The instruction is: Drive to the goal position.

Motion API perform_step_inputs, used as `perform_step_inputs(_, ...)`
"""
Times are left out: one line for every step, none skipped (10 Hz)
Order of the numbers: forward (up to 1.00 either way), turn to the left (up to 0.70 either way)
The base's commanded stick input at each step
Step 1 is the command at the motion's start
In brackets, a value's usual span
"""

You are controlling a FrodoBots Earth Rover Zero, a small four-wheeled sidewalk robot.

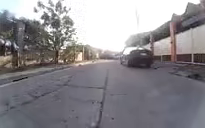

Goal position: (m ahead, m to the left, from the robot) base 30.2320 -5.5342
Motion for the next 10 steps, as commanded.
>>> perform_step_inputs(0.99,0.0)
perform_step_inputs(0.99,0.0)
perform_step_inputs(0.99,0.0)
perform_step_inputs(0.99,0.0)
perform_step_inputs(0.99,0.0)
perform_step_inputs(0.99,0.0)
perform_step_inputs(0.99,0.0)
perform_step_inputs(0.99,0.0)
perform_step_inputs(0.99,0.0)
perform_step_inputs(0.99,0.0)
